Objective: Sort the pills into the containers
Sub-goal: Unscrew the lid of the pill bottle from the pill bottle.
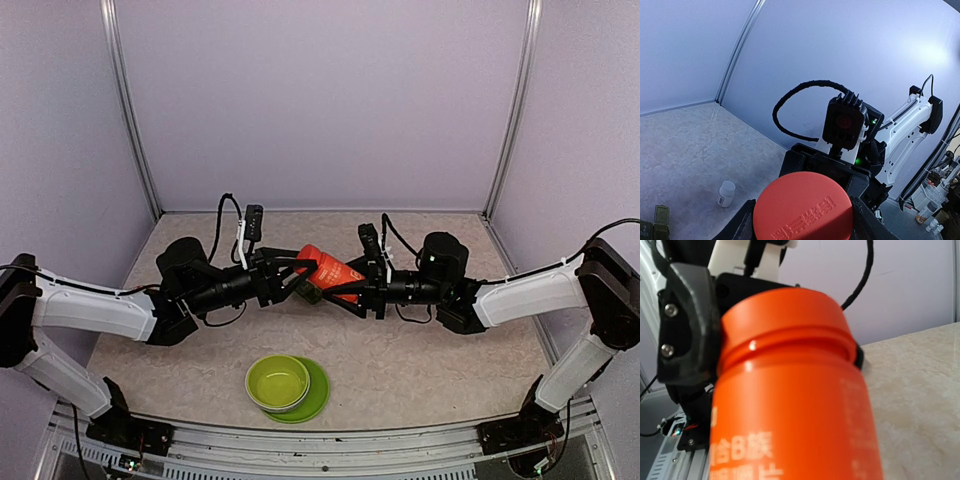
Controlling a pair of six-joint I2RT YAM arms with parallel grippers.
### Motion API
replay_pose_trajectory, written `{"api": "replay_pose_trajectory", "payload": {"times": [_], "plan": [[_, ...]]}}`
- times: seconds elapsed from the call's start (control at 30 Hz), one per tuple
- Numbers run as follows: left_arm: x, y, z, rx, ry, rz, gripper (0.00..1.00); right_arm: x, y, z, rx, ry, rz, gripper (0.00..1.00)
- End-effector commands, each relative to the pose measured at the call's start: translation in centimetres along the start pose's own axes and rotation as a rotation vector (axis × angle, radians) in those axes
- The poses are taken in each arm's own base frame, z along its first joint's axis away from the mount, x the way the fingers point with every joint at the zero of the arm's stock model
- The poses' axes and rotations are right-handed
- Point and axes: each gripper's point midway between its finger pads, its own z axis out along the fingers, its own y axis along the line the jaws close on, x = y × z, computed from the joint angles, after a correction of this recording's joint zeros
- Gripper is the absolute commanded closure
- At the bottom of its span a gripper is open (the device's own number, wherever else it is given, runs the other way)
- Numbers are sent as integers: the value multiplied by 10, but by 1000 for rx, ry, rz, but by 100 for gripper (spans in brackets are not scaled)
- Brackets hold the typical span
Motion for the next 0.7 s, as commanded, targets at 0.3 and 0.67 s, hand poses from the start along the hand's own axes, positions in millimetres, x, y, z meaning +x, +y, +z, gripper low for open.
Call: {"api": "replay_pose_trajectory", "payload": {"times": [0.3,0.67], "plan": [[-33,-14,-13,22,-108,-9,48,-12,-5,-9,21,-42,-37,67],[-24,38,-30,-249,-63,-34,47,-11,-11,-20,39,-56,-76,67]]}}
